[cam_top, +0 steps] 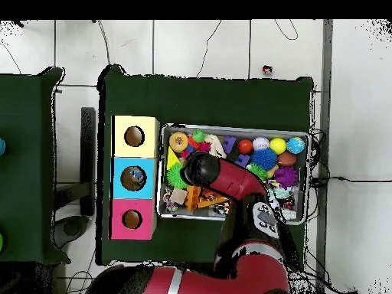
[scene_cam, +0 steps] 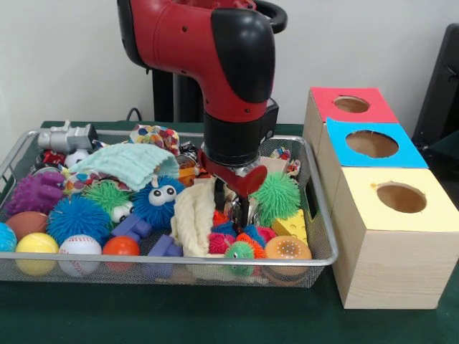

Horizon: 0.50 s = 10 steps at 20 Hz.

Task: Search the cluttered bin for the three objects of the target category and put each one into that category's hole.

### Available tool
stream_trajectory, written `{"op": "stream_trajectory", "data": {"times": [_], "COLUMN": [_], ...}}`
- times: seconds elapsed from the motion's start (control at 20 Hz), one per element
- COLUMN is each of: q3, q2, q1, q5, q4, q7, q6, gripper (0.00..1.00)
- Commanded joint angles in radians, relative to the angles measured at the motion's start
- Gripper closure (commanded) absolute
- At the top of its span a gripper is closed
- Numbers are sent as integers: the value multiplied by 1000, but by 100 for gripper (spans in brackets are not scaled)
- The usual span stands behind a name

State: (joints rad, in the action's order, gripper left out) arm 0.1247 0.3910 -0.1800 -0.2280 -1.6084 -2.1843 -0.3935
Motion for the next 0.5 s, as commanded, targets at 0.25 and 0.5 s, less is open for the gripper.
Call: {"op": "stream_trajectory", "data": {"times": [0.25, 0.5], "q3": [73, 205], "q2": [-118, -164], "q1": [45, 122], "q5": [4, 48], "q4": [-28, 46], "q7": [-169, -178], "q6": [-169, -78], "gripper": [0, 0]}}
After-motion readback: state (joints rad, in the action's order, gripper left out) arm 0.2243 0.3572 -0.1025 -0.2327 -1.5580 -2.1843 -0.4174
